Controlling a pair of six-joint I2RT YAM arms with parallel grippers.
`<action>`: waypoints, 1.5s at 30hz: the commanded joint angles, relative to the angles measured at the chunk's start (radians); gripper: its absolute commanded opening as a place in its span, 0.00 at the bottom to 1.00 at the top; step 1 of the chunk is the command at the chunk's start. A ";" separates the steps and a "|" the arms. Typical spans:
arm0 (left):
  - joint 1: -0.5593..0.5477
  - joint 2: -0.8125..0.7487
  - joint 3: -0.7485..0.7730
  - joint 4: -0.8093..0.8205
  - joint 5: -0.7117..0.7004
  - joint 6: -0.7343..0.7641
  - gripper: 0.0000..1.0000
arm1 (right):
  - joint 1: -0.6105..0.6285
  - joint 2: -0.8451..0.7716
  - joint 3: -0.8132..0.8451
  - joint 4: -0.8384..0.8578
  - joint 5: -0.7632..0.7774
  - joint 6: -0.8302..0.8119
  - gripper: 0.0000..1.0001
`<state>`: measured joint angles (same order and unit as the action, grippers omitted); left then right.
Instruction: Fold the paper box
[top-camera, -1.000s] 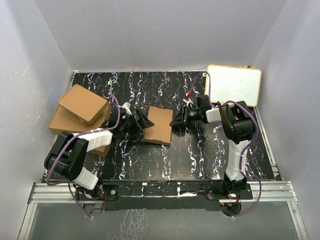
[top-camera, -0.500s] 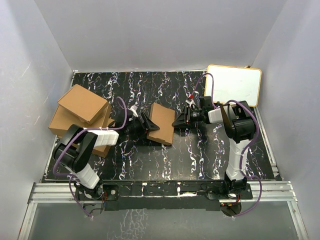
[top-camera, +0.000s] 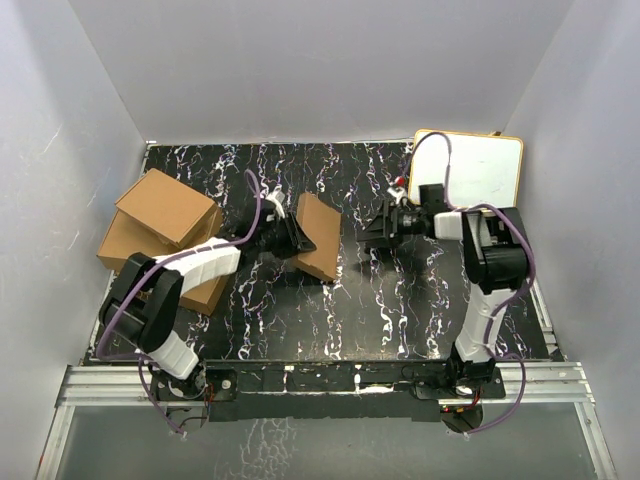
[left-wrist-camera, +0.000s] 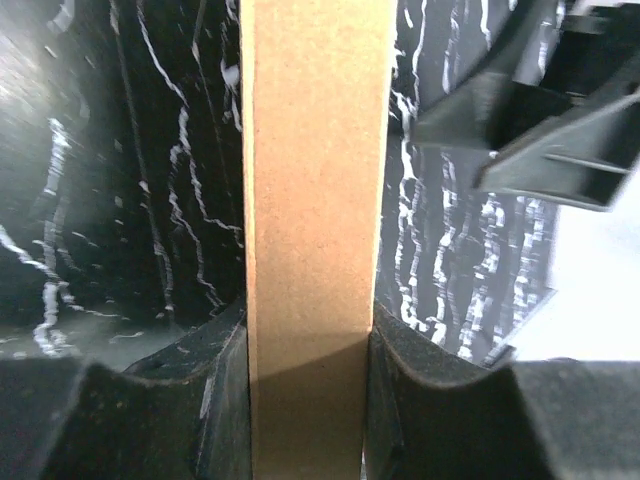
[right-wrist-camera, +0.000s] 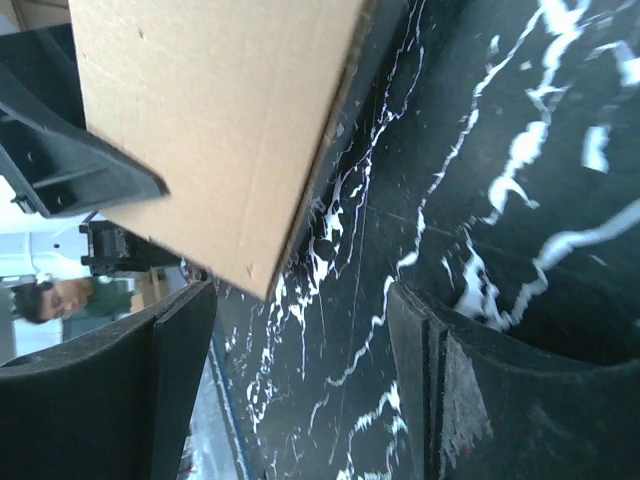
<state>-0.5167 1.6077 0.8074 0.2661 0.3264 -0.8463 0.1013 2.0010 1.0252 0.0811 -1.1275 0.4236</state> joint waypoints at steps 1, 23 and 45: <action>-0.038 -0.123 0.214 -0.411 -0.219 0.342 0.09 | -0.111 -0.177 0.040 -0.161 -0.011 -0.238 0.75; -0.379 0.362 0.854 -1.239 -0.955 0.524 0.71 | -0.317 -0.404 -0.069 -0.235 -0.042 -0.379 0.78; 0.071 -0.406 0.355 -0.404 -0.004 0.336 0.97 | -0.306 -0.774 0.157 -0.565 0.375 -0.919 0.99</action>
<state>-0.6247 1.2785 1.2007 -0.3782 0.0685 -0.4145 -0.2028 1.3506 1.0225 -0.5095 -0.8806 -0.3977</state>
